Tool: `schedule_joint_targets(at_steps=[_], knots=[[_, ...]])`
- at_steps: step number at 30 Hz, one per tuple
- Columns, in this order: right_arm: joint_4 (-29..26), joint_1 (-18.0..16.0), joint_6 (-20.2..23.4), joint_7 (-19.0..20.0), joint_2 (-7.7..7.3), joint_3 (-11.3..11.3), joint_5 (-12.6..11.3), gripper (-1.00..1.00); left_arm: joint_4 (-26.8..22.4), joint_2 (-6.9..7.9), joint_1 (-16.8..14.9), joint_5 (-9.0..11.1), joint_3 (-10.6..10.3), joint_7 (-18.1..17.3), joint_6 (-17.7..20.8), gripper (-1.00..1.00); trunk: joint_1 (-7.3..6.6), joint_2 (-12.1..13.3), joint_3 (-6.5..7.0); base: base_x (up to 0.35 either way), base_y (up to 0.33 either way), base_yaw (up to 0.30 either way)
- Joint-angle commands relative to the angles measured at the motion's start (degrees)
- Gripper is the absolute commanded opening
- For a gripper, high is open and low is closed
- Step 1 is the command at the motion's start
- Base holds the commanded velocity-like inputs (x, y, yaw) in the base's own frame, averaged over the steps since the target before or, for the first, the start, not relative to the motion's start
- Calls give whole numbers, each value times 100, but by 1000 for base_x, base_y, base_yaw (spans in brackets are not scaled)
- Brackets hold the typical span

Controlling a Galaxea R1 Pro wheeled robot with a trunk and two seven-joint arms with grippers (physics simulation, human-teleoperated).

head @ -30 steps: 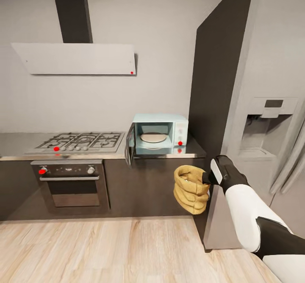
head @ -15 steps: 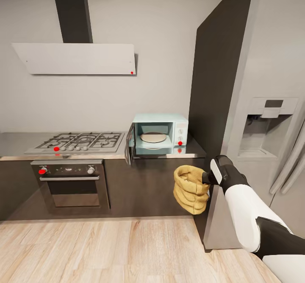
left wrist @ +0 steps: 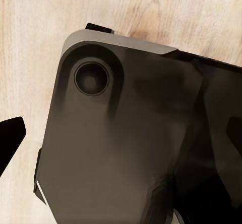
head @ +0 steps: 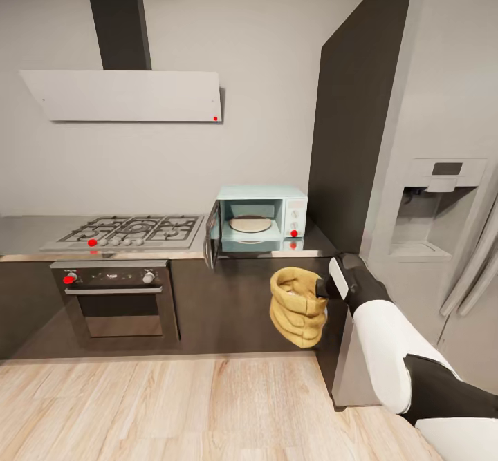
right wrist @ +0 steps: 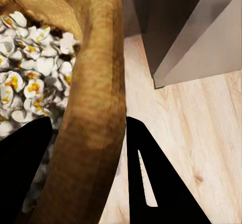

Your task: In the kitchen, take the popcorn bag from the countertop, put it into the microwave, and heat it until the popcorn is cooked so the cooked popcorn ends up inside the bag.

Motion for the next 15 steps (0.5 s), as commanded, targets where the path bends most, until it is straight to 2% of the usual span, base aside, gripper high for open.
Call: schedule_joint_targets(at_steps=[1, 4, 5, 8, 15], knots=[[-9, -5, 23, 11, 102, -40, 90, -100, -6, -1, 1, 27, 3, 0, -10, 100, 0, -4, -6, 0, 0, 0], [-12, -5, 23, 0, 251, -12, 92, -100, -6, -1, 1, 27, 3, 0, -9, 100, 0, -4, -6, 0, 0, 0], [-88, -5, 23, -10, 366, 11, 93, -100, -6, -1, 1, 27, 3, 0, -9, 100, 0, -4, -6, 0, 0, 0], [-467, -8, 23, -26, 552, 32, 100, -100, -6, 6, 1, 27, 5, 0, -10, 100, 0, -4, -6, 0, 0, 0], [-486, -20, 23, -54, 569, 40, 67, -100, -6, 8, 1, 36, 13, 0, -10, 100, 0, -4, -6, 0, 0, 0]])
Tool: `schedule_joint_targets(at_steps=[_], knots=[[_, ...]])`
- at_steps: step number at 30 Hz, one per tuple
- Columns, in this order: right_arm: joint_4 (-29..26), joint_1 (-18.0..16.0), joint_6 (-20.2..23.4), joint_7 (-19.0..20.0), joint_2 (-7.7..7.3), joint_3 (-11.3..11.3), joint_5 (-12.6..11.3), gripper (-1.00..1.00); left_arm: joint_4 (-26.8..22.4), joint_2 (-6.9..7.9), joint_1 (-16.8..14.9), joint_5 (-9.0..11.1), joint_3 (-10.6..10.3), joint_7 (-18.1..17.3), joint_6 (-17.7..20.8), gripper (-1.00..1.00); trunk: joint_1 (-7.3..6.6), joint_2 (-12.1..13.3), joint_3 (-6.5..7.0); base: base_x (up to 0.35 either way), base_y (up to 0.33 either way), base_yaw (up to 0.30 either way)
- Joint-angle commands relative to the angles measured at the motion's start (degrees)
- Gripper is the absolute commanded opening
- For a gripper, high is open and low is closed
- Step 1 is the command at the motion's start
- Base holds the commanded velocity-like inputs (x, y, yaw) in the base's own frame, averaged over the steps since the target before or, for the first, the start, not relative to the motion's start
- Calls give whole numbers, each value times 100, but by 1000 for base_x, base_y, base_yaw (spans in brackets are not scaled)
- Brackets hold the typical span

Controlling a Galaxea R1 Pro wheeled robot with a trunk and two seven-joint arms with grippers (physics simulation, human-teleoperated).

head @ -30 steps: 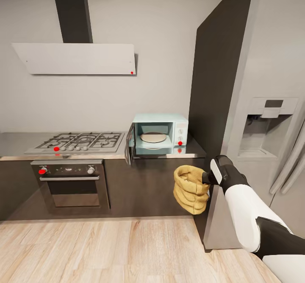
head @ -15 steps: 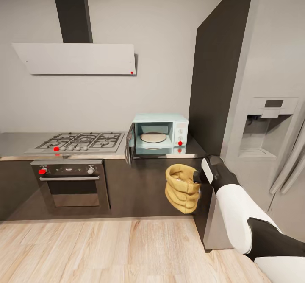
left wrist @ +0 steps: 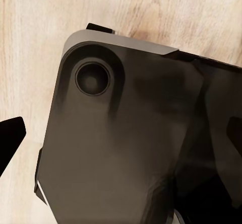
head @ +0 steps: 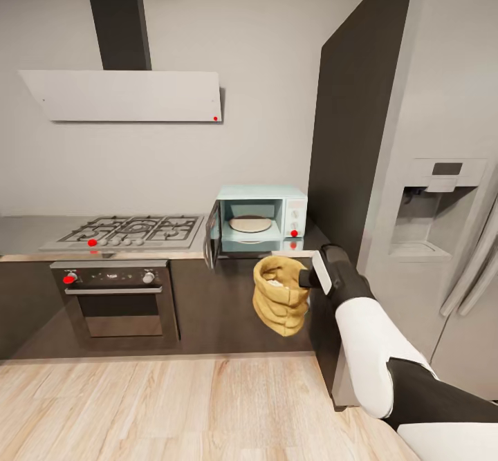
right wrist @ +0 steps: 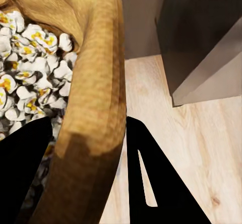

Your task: In the kitchen, take the popcorn bag from the countertop, put it into the microwave, and heat it until the popcorn is cooked so the cooked popcorn ends up inside the bag.

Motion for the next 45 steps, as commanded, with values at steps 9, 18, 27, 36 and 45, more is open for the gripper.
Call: schedule_joint_targets(at_steps=[9, 18, 27, 36, 45], knots=[[841, -766, 21, -85, 9, -40, 35, -100, -6, -1, 1, 26, 3, 0, -7, 100, 0, -4, -6, 0, 0, 0], [968, -1154, 21, -100, 9, -49, 5, -100, -6, -1, 1, 26, 3, 0, -4, 100, 0, -4, -6, 0, 0, 0], [906, -1251, 21, -98, 9, -76, 7, -100, -6, -1, 1, 26, 2, 0, -3, 100, 0, -4, -6, 0, 0, 0], [874, -1256, 21, -93, 9, -87, 12, -100, -10, -1, 1, 30, 3, -7, -7, 100, 0, -4, -6, 0, 0, 0], [865, -1256, 21, -88, 9, -85, 11, -100, -6, -1, 1, 26, -8, -44, -1, 100, 0, -4, -6, 240, 0, 0]])
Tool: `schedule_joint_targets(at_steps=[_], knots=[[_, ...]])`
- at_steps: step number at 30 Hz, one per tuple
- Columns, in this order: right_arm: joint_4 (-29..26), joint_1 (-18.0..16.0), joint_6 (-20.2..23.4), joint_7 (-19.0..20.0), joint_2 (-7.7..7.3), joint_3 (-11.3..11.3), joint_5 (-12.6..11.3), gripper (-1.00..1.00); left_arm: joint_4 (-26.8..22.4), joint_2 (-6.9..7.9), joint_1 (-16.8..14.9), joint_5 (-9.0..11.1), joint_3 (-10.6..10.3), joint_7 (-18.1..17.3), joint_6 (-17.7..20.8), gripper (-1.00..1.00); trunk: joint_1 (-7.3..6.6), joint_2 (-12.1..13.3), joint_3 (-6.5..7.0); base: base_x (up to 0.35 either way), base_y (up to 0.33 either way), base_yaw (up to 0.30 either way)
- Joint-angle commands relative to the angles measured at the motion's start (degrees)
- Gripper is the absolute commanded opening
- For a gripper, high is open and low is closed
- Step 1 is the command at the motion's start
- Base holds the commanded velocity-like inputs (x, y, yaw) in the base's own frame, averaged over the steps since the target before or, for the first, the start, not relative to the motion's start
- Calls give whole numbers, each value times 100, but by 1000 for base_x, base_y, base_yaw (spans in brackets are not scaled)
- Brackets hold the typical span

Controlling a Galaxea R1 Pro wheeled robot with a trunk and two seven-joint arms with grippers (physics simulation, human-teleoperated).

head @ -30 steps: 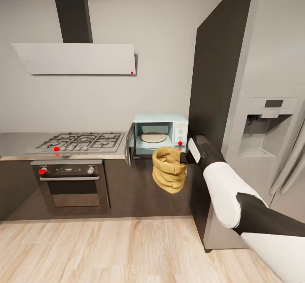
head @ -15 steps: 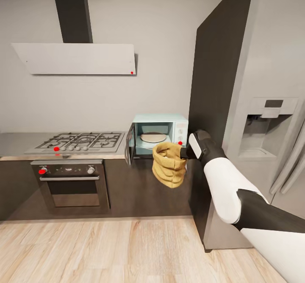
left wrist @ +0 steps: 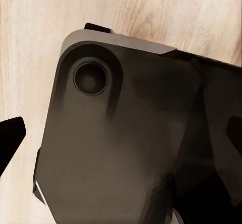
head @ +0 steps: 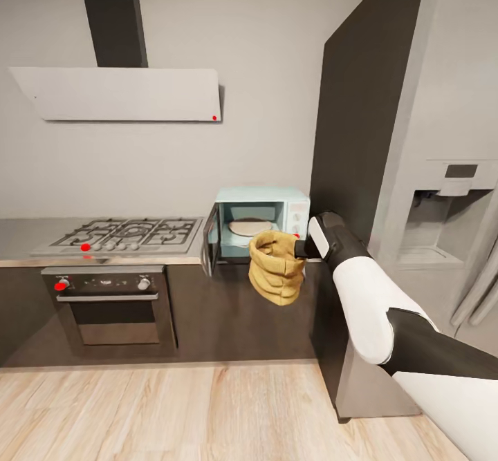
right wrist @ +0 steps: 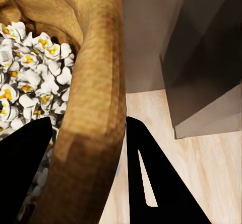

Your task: In the kitchen, take the popcorn bag from the countertop, put it into the microwave, and heat it until the popcorn is cooked so the cooked popcorn ends up inside the bag.

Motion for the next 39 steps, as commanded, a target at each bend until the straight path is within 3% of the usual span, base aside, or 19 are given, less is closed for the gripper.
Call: schedule_joint_targets(at_steps=[1, 17, 25, 39], knots=[[-9, -5, 19, 16, 9, -47, 51, -100, -6, -1, 1, 30, 2, -4, -9, 100, 3, -3, -6, 315, 0, 0], [-130, -5, 19, 12, 9, -13, 66, -100, -6, 0, 1, 30, 5, -4, -10, 100, 3, -3, -6, 305, 0, 24], [-130, -5, 19, 8, 9, -12, 105, -100, -6, 6, 2, 30, 13, -4, -10, 100, 3, -3, -6, 23, 0, 239], [-139, -5, 19, 7, 9, -3, 136, -100, -6, -1, 3, 40, 20, 7, -10, 100, 3, -3, -6, 0, 0, 15]])
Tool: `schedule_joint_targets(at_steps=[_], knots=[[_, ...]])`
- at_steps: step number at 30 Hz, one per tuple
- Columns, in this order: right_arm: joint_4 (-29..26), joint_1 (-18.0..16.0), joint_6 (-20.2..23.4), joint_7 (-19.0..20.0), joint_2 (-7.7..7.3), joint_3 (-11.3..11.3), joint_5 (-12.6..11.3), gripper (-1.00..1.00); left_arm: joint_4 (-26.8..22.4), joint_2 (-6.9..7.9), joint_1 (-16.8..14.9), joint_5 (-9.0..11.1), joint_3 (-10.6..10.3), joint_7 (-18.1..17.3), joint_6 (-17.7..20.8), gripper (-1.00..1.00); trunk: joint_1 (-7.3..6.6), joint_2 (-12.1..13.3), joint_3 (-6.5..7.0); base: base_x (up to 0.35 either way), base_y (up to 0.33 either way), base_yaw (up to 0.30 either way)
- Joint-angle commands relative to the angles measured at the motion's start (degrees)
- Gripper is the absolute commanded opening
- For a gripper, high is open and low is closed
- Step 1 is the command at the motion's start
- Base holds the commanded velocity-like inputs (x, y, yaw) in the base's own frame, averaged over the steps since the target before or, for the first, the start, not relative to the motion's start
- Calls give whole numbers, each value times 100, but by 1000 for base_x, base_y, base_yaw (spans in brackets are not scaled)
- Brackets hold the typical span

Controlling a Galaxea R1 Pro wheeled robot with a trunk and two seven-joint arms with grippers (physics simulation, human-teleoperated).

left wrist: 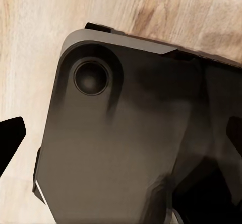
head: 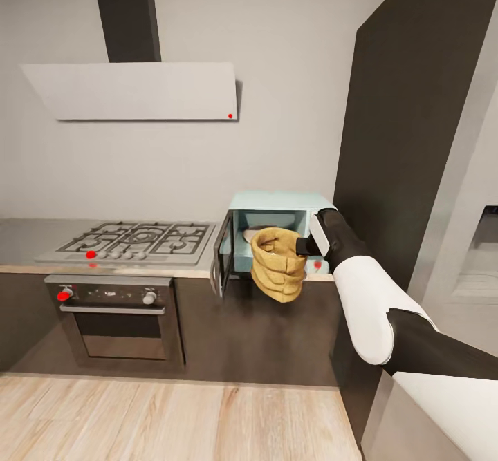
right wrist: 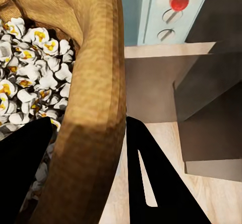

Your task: In the kitchen, take the popcorn bag from the countertop, put it into the microwave, and heat it until the popcorn is cooked so the cooked popcorn ends up inside the bag.

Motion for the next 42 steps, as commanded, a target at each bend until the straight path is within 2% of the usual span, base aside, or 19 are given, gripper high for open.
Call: schedule_joint_targets(at_steps=[1, 6, 33, 42], knots=[[-7, -5, 19, 20, 10, -46, 55, -100, -6, -1, 2, 30, 6, -1, -9, 100, 0, -4, -6, 0, 0, 0], [-7, -5, 19, 20, 10, -38, 55, -100, -6, -1, 0, 27, -8, -12, -3, 100, 0, -4, -6, 175, 0, 0], [-5, -5, 19, 12, 10, -38, 58, -100, -6, 8, -1, 26, -4, -14, -9, 100, 0, -4, -6, 319, 0, 0], [63, 0, 19, 26, 10, -52, 41, -100, -6, 8, -1, 26, -1, -14, -9, 100, 0, -4, -6, 61, 0, 0]])
